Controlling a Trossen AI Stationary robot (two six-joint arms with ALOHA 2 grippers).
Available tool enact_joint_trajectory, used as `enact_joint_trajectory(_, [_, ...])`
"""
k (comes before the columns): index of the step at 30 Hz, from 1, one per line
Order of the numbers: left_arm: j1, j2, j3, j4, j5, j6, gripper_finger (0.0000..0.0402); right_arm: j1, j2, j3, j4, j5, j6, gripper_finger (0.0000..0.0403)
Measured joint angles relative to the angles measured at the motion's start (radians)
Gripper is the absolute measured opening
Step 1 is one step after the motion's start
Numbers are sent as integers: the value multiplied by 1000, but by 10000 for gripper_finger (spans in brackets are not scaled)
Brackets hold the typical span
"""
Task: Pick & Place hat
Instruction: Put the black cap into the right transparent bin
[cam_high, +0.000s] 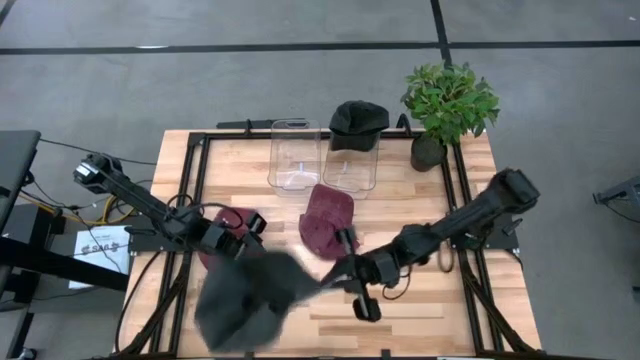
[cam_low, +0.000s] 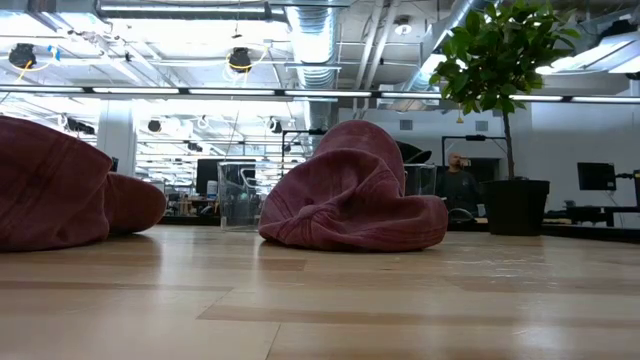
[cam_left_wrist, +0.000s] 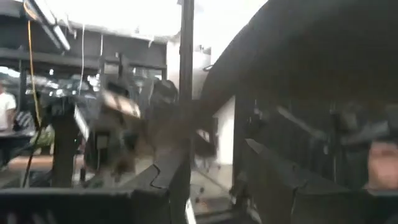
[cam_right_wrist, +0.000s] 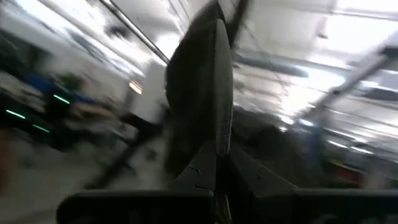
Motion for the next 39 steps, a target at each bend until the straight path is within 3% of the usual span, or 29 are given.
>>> enact_joint_trajectory(5, [1,-11,-40,-6,-68,24,136,92,-132,0,-221,387,-187,3])
enact_joint_trajectory(11, [3,-10,-51,-3,-117,24,136,195,-182,0,-409,782,-260,3])
enact_joint_trajectory(16, [3,-17,-51,-2,-191,25,133,253,-181,-3,-507,1009,-258,3])
enact_joint_trajectory(22, [3,-39,-51,-4,-267,63,133,308,-188,-97,-504,1256,-238,3])
enact_joint_trajectory(26, [3,-53,-51,-3,-349,82,131,323,-187,-190,-501,1335,-140,3])
enact_joint_trajectory(33, [20,-56,-51,-6,-602,0,131,340,-185,-371,-492,1379,44,3])
enact_joint_trajectory(39, [120,-56,-50,-90,-636,-210,131,350,-185,-445,-485,1381,101,3])
